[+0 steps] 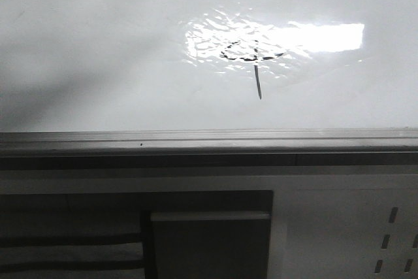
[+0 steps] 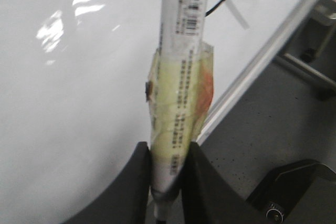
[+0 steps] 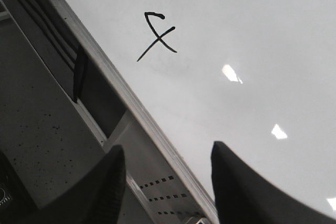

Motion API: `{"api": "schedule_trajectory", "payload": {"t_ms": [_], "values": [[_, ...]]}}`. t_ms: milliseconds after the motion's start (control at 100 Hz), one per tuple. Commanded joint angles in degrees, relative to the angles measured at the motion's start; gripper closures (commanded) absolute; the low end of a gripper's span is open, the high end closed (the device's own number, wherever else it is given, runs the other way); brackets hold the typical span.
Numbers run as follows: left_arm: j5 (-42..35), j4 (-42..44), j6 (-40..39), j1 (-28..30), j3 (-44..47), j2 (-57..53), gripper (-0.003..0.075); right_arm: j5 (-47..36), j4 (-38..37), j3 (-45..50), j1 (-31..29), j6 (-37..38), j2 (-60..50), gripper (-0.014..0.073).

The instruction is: Write number 4 on whiteboard

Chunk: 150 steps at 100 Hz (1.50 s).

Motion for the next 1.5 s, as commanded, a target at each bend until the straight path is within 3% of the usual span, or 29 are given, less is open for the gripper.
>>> {"api": "schedule_trajectory", "payload": {"t_ms": [0,200,340,670,920,1230,1410,1490], "values": [[-5.5,5.5,-9.1,4.3,3.7,-6.3,0.0741,-3.4,-0.4,-1.6,-0.1,0.6,-0.2,0.0266],[-17.5,4.9,-15.8,15.0,15.4,-11.9,0.0741,-4.9,-0.3,0.1,-0.1,0.7,-0.2,0.0267],[-25.0,0.7,-16.0,20.0,18.5,-10.8,0.0741,-4.9,-0.2,1.1,-0.1,1.4,-0.2,0.0267],[-34.0,-1.1,-16.0,21.6,18.6,-2.3,0.0741,-5.2,-0.2,1.2,-0.1,1.6,-0.2,0.0267],[-33.3,-1.5,-16.0,21.6,18.6,-0.5,0.0717,-5.2,-0.2,1.2,-0.1,1.6,-0.2,0.0267],[-33.4,-1.5,-16.0,21.6,18.6,-0.5,0.0456,-5.2,-0.2,1.2,-0.1,1.6,-0.2,0.0267],[-33.0,-0.9,-16.0,21.6,17.7,-1.0,0.0442,-5.4,-0.3,1.2,-0.1,1.7,-0.2,0.0267],[-27.6,0.6,-16.0,21.6,15.0,-2.7,0.0444,-5.4,-0.8,0.9,-0.1,4.1,-0.2,0.0267]]}}
